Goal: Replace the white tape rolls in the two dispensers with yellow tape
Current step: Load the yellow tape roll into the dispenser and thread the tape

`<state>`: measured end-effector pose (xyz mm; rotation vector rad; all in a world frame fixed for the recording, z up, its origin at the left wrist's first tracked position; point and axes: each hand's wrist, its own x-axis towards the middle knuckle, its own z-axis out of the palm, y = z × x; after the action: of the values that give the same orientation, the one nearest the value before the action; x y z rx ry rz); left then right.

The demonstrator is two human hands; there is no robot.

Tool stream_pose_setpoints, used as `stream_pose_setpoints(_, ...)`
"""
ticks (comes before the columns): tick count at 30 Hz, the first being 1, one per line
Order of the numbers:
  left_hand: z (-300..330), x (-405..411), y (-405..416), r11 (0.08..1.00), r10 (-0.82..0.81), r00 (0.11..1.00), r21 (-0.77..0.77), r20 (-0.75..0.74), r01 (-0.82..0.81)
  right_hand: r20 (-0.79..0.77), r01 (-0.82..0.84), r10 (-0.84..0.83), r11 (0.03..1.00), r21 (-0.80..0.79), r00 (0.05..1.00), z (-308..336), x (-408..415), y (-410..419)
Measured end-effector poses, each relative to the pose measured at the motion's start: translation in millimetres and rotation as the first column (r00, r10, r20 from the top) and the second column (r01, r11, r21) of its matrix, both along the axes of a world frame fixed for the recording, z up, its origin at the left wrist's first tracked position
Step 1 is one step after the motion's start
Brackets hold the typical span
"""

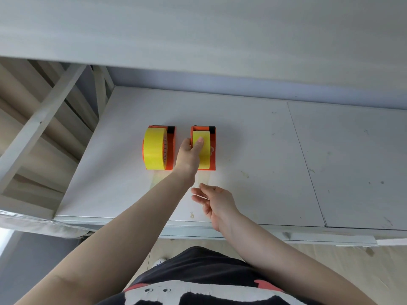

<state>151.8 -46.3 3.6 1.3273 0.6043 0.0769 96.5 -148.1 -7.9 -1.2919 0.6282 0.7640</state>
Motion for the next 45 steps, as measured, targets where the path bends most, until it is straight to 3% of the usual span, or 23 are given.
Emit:
stream_pose_setpoints(18,5.4,-1.8,-9.9,0.992,-0.038,0.992,0.112,-0.116,0.051,-0.004,0.010,-0.010,0.999,-0.045,1.000,-8.9,-3.3,-4.8)
stream_pose_setpoints(23,6.6,-3.2,-5.5,0.978,-0.083,0.982,0.178,-0.168,0.113,-0.014,-0.158,0.158,0.979,-0.130,0.987,-8.2,-7.0,-9.7)
stream_pose_setpoints(25,10.6,-5.4,-5.6,0.968,-0.103,0.975,0.206,-0.198,0.144,0.037,-0.204,0.220,0.947,-0.247,0.975,-7.7,-5.5,-14.9)
stream_pose_setpoints(27,10.2,-7.2,-4.3,0.955,-0.127,0.967,0.237,-0.223,0.180,0.148,-0.147,0.208,0.927,-0.344,0.967,-10.7,2.8,-20.0)
stream_pose_setpoints(31,3.8,-10.8,0.4,0.920,-0.088,0.951,0.341,-0.296,0.191,0.370,-0.025,0.162,0.937,-0.348,0.915,-7.8,29.5,-20.5)
stream_pose_setpoints(37,-0.9,-20.7,1.5,0.968,-0.151,0.940,0.149,-0.306,0.203,0.377,-0.194,0.317,0.924,-0.329,0.870,-3.5,61.4,-4.8)
stream_pose_setpoints(45,1.1,-25.0,1.0,0.970,-0.201,0.944,0.083,-0.263,0.229,0.417,-0.194,0.292,0.946,-0.261,0.861,-8.4,67.1,2.4)
